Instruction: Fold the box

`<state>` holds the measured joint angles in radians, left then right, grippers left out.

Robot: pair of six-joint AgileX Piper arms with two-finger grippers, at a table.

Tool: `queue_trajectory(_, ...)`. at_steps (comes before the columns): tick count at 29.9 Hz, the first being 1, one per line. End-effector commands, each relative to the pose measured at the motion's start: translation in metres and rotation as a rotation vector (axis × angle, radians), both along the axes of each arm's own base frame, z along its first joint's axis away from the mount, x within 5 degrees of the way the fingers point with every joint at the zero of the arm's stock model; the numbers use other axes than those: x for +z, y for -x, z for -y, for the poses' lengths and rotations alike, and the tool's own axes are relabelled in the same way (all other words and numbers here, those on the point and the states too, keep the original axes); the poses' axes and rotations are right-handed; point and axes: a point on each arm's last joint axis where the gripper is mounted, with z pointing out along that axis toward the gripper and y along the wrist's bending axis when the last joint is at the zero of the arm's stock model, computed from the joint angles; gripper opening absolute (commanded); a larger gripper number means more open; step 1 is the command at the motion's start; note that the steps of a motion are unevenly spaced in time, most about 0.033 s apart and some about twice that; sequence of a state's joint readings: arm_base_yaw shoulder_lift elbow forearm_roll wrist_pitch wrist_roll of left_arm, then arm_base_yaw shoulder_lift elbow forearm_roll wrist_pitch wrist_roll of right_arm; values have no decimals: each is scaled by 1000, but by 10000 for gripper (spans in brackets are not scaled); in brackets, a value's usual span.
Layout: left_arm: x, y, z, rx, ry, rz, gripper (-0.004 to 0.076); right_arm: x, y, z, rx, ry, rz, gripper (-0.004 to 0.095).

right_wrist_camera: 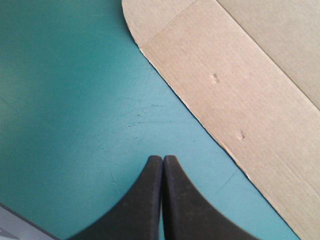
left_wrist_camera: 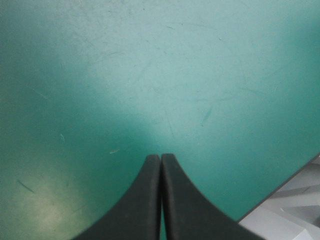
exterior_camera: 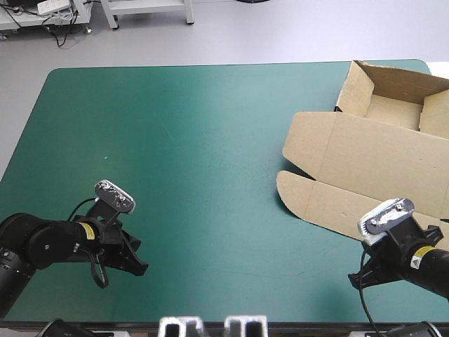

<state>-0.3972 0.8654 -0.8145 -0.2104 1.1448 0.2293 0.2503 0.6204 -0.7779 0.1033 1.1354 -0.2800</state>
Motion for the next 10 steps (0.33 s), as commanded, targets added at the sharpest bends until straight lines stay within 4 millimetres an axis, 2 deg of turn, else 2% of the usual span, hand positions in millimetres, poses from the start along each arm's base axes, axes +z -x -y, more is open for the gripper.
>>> queue_trajectory(1, 10, -3, 6, 21, 97, 54, -10, 10, -2, 1, -13, -15, 70, -24)
queue_trajectory(10, 11, 0, 11, 16, 158, 12, -10, 10, -1, 1, -13, -14, 66, -24)
